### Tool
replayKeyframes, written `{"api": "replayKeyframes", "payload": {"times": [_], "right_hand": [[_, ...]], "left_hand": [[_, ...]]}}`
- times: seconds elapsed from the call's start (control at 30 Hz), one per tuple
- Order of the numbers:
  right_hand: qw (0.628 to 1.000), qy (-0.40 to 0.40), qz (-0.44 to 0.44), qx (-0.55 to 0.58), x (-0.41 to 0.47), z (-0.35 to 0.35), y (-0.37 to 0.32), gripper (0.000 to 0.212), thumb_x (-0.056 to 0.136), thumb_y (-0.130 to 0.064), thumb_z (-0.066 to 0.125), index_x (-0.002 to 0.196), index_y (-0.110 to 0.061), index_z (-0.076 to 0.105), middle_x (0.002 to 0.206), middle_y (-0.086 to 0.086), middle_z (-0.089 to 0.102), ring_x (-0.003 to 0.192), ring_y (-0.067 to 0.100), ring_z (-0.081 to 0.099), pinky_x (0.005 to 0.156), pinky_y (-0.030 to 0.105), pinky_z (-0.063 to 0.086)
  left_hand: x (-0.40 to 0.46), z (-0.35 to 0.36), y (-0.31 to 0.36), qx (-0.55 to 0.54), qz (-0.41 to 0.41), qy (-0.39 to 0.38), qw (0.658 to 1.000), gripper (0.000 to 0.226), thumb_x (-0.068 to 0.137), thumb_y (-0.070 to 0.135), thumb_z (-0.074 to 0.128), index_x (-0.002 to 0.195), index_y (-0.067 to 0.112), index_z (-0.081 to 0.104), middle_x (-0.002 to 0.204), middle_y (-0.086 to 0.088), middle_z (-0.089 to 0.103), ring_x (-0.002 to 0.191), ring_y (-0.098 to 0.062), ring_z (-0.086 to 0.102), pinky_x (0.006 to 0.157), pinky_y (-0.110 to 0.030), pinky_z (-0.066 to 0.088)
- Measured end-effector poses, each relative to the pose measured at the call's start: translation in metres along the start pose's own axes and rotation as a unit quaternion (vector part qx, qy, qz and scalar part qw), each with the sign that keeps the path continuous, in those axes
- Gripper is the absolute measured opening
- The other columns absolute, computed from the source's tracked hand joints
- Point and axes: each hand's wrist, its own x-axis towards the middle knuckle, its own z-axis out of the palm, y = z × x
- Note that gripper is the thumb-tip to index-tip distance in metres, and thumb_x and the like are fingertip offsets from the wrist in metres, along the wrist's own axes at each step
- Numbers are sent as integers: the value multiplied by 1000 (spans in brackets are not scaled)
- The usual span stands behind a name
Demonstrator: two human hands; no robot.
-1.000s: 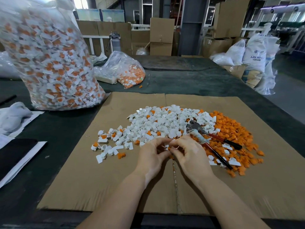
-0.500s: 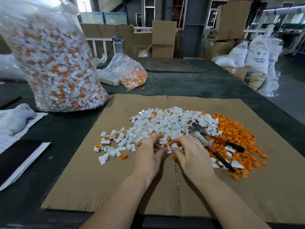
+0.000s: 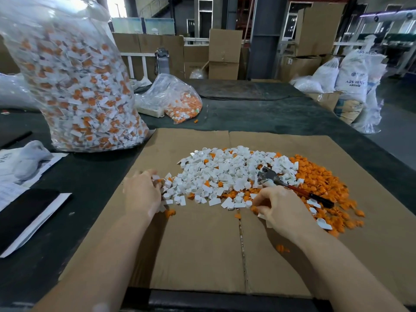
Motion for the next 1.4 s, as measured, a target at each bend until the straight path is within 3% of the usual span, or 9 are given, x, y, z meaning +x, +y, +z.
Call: {"api": "replayKeyframes", "payload": {"times": [0.2, 0.3, 0.43, 0.6, 0.7, 0.9, 1.13, 1.3, 1.4], "right_hand": [[990, -133, 0, -42, -8, -24, 0, 13, 77, -18, 73, 84, -24, 63, 78, -11, 57, 71, 4, 56, 61, 16, 45], [968, -237, 33, -70, -12, -34, 1, 26, 67, -23, 81, 84, -26, 61, 82, -9, 59, 74, 6, 57, 63, 22, 50], [948, -292, 38, -119, -13, -30, 3, 28, 71, -17, 78, 91, -23, 60, 88, -7, 59, 81, 12, 58, 66, 24, 48], [983, -144, 14, -111, -4, -10, 6, 14, 83, -11, 64, 96, -19, 63, 97, 1, 63, 84, 15, 59, 72, 26, 49], [996, -36, -10, -79, 2, 7, 4, 14, 90, -12, 57, 102, -21, 59, 103, -2, 60, 85, 11, 54, 76, 23, 47], [991, 122, -47, -26, 8, 43, -2, 15, 92, -12, 54, 105, -19, 56, 102, -4, 61, 97, 13, 54, 75, 23, 44], [977, 198, -70, 23, 7, 56, 0, 18, 81, -2, 68, 99, -3, 66, 91, 11, 68, 89, 29, 62, 76, 42, 52], [978, 196, -57, 36, 7, 56, 2, 13, 85, -8, 66, 97, -3, 66, 92, 9, 68, 92, 25, 61, 79, 36, 49], [975, 209, -55, 46, 5, 56, 3, 13, 88, -11, 62, 99, -4, 64, 91, 8, 67, 90, 22, 60, 76, 35, 50]], "left_hand": [[-15, 1, 22, -64, 48, 37, 996, 34, 90, 17, 60, 124, 17, 59, 124, -9, 54, 120, -28, 35, 97, -30, 29], [-25, 7, 33, -124, 93, 7, 988, 28, 87, 15, 64, 116, 16, 63, 114, -2, 56, 116, -21, 39, 87, -18, 26], [-37, 17, 45, -153, 133, -41, 978, 22, 87, 14, 63, 109, 16, 66, 101, 7, 53, 104, -17, 48, 84, -22, 35], [-46, 28, 56, -155, 180, -91, 967, 17, 88, 18, 64, 105, 18, 67, 92, 11, 52, 81, -5, 48, 69, -13, 33], [-50, 34, 61, -143, 194, -102, 965, 19, 89, 17, 63, 107, 19, 67, 91, 14, 48, 85, -5, 48, 67, -10, 31], [-59, 43, 73, -120, 227, -125, 958, 25, 86, 30, 66, 110, 23, 68, 92, 11, 45, 99, -14, 49, 77, -21, 35], [-64, 50, 76, -134, 231, -141, 953, 28, 85, 32, 68, 110, 20, 63, 92, 9, 48, 97, -14, 49, 77, -20, 37], [-68, 51, 77, -183, 207, -131, 952, 27, 83, 23, 71, 109, 22, 63, 87, 15, 55, 71, 4, 47, 61, -3, 34], [-67, 51, 79, -204, 178, -130, 954, 21, 86, 24, 67, 107, 21, 68, 97, 10, 63, 78, 3, 47, 64, -2, 33]]}}
